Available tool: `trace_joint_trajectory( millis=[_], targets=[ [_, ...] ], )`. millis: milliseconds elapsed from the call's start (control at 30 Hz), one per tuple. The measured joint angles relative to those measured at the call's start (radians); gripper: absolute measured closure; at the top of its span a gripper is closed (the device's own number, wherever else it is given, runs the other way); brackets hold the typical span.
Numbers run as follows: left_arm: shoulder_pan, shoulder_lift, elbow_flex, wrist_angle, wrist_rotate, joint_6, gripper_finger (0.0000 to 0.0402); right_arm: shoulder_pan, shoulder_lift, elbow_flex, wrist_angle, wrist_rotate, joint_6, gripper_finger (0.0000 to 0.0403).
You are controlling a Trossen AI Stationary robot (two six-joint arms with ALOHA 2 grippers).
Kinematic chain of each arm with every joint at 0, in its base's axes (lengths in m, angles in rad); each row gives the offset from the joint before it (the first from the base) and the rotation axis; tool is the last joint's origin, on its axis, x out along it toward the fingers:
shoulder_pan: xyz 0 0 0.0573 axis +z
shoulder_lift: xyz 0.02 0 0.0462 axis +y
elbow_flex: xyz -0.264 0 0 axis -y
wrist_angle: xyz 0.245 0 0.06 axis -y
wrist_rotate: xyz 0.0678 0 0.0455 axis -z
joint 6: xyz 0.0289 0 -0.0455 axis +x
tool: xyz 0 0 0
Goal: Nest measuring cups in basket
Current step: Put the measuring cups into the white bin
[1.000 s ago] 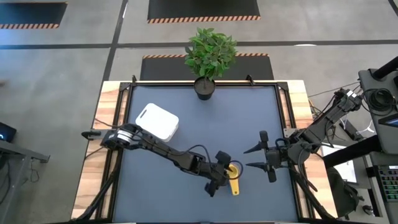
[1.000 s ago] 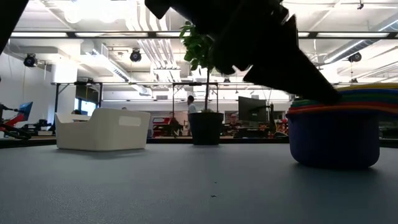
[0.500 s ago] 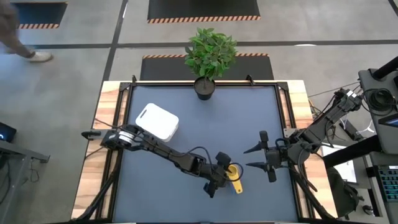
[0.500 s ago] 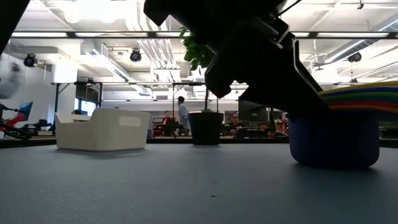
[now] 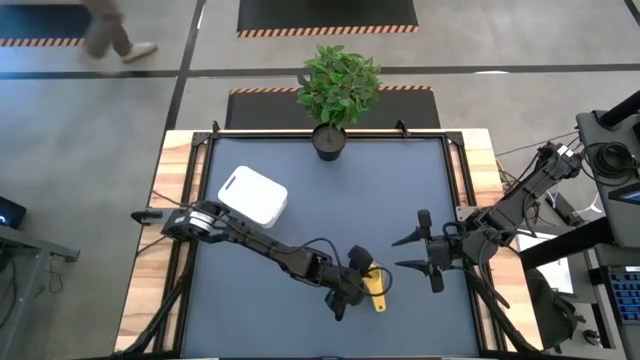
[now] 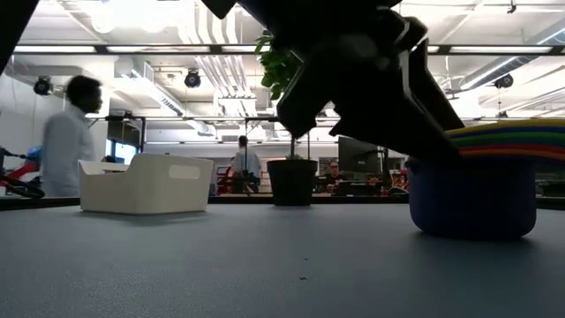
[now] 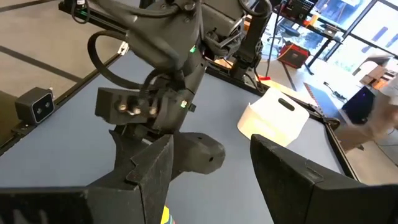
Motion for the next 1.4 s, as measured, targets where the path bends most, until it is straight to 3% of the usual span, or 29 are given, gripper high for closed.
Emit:
trace_joint_trajectory(
  millis=[200, 400, 600, 1400],
  targets=[
    [-0.037, 0.015, 0.0, -0.022, 0.011, 0.215, 0.0176, 0.0, 0.0, 0.0, -0.003, 0.01, 0.001, 0.0199],
    [-0.033, 0.015, 0.0, -0.084, -0.001, 0.158, 0.0176, 0.0, 0.0, 0.0, -0.008, 0.017, 0.054, 0.0199],
    [-0.034, 0.015, 0.001, -0.098, -0.008, 0.198, 0.0176, 0.0, 0.0, 0.0, -0.043, 0.017, 0.131, 0.0199],
    [0.018, 0.035, 0.0, 0.034, 0.048, 0.199, 0.0196, 0.0, 0.0, -0.008, -0.067, 0.016, 0.177, 0.0199]
  ],
)
